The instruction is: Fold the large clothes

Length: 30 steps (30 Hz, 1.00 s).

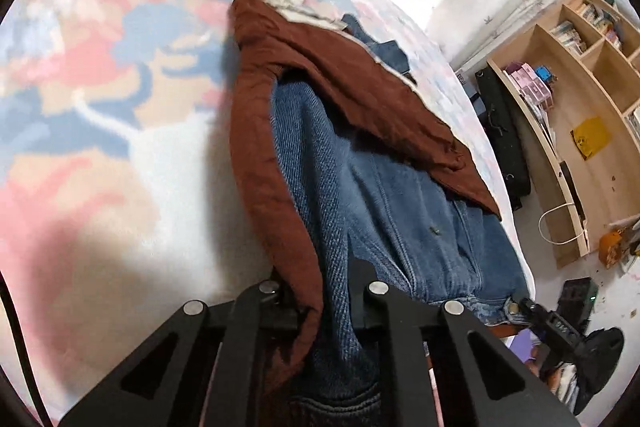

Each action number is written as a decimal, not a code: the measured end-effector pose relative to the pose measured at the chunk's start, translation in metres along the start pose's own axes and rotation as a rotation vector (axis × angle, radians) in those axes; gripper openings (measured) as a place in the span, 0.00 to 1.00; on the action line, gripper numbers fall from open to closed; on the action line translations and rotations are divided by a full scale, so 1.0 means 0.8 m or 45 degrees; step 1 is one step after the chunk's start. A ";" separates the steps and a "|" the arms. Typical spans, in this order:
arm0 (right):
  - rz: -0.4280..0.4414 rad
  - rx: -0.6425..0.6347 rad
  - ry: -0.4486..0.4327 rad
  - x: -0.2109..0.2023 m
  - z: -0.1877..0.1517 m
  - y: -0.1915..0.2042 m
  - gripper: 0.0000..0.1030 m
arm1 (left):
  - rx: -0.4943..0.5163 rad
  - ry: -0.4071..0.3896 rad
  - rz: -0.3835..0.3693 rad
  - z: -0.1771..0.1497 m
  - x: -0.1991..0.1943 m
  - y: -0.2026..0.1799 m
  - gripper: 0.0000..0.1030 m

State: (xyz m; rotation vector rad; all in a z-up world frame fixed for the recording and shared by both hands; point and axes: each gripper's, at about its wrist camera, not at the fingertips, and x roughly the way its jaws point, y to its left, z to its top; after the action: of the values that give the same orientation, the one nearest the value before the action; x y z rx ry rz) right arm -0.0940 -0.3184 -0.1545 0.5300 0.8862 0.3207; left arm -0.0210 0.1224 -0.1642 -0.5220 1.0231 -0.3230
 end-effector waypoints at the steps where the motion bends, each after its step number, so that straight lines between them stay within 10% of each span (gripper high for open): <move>1: 0.008 -0.005 -0.008 -0.005 0.000 0.002 0.26 | 0.018 -0.008 0.006 0.000 -0.005 -0.006 0.09; 17: 0.076 0.001 0.002 -0.039 -0.005 0.014 0.26 | -0.079 0.093 -0.055 0.000 -0.048 -0.003 0.09; 30: 0.275 0.249 -0.071 0.004 0.133 -0.012 0.30 | -0.172 0.039 -0.218 0.131 0.003 -0.026 0.11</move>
State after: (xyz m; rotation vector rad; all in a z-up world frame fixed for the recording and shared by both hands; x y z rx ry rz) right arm -0.0067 -0.3574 -0.1074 0.8156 0.8116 0.4157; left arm 0.0718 0.1310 -0.1110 -0.7304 1.0368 -0.4164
